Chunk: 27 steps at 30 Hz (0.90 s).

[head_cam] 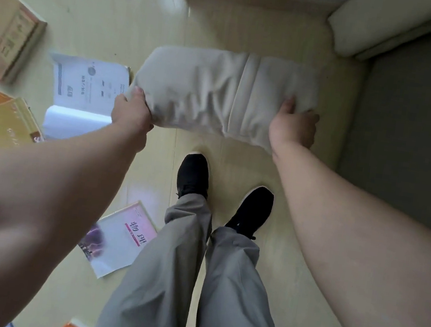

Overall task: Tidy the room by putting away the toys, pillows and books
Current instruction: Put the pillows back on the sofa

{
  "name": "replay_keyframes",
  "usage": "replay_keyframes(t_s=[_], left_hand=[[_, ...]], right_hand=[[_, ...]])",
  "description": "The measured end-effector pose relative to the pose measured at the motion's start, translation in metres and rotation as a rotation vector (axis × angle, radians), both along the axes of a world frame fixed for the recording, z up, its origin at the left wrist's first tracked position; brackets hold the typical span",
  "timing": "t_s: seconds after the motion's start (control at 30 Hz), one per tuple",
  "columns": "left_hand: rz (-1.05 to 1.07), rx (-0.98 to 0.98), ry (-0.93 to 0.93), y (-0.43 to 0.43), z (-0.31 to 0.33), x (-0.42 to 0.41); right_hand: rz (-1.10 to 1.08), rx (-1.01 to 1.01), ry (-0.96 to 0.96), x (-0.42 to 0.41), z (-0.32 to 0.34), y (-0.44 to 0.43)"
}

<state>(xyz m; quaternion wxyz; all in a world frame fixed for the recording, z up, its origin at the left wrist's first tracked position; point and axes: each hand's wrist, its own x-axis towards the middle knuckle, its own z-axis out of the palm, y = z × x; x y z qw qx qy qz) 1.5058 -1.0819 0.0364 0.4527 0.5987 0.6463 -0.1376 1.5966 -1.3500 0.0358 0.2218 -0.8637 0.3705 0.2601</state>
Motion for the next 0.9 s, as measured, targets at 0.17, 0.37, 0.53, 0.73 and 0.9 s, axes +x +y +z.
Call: replay_keyframes(t_s=[0.17, 0.37, 0.53, 0.73, 0.9], left_hand=[[0.241, -0.072, 0.013, -0.007, 0.103, -0.013], [0.402, -0.111, -0.046, 0.001, 0.258, -0.05], [0.553, -0.132, -0.11, 0.025, 0.393, -0.1], [0.534, -0.135, -0.198, 0.06, 0.503, -0.126], [0.637, -0.086, -0.352, 0.071, 0.581, -0.142]], right_hand=[[0.086, -0.076, 0.066, 0.0, 0.098, 0.008], [0.253, -0.045, 0.136, -0.009, 0.238, 0.02], [0.363, -0.037, 0.14, -0.015, 0.382, 0.042], [0.636, 0.035, 0.076, -0.002, 0.494, 0.065], [0.927, -0.001, 0.147, 0.007, 0.536, 0.088]])
